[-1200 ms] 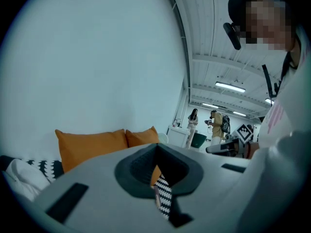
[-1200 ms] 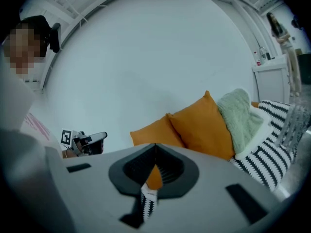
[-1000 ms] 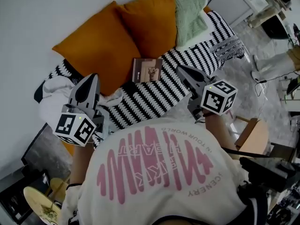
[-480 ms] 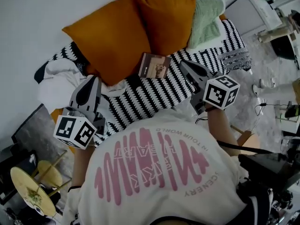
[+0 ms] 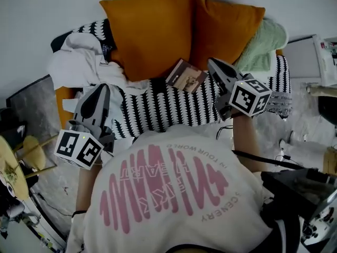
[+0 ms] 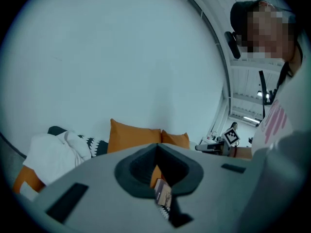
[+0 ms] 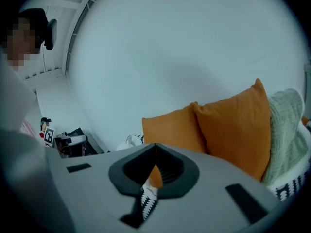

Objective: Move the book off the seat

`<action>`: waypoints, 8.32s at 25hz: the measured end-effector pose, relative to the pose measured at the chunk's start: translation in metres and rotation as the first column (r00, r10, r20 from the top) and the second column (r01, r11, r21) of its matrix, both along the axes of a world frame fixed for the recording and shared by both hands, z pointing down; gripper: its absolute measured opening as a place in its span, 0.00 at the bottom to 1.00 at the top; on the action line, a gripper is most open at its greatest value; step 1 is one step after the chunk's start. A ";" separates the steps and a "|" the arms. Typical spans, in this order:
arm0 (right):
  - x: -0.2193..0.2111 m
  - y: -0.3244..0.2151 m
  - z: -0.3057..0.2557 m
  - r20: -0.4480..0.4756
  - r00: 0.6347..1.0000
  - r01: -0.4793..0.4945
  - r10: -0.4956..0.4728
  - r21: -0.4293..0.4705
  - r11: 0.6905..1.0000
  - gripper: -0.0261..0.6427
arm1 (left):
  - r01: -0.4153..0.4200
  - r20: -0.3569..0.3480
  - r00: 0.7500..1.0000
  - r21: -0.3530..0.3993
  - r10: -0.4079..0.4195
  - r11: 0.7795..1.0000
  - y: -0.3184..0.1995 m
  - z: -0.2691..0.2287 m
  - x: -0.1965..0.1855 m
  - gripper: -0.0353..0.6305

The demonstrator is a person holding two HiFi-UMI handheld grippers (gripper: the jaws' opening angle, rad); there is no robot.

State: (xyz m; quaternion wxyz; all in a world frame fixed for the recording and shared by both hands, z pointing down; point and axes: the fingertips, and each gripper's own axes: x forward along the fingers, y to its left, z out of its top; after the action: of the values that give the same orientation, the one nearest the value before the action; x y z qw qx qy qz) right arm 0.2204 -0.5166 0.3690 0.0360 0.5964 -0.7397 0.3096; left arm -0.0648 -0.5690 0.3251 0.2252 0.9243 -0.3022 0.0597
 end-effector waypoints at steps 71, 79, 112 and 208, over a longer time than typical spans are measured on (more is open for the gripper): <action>0.009 -0.036 0.372 0.081 0.539 0.554 -0.838 -0.784 0.281 0.36 | 0.775 0.404 0.604 -0.095 -0.687 0.625 0.164 0.064 -0.054 0.06; 0.007 -0.020 0.367 0.059 0.523 0.572 -0.851 -0.764 0.298 0.31 | 0.762 0.375 0.620 -0.078 -0.689 0.643 0.165 0.069 -0.056 0.06; 0.023 0.029 0.052 0.381 0.913 0.166 -0.146 -0.020 0.986 0.29 | 0.254 0.005 0.967 0.034 -0.254 0.967 0.061 0.003 0.002 0.06; -0.020 0.586 -0.073 0.819 0.530 -0.845 0.222 0.484 0.229 0.29 | -0.775 -0.160 0.586 0.176 0.794 0.607 0.339 -0.047 0.194 0.06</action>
State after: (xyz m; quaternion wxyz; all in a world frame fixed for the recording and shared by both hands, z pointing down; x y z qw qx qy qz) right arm 0.2005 0.0690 0.2956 -0.6172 0.6242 -0.4760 0.0539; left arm 0.1289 -0.2295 0.2784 0.1675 0.9719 0.1615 0.0360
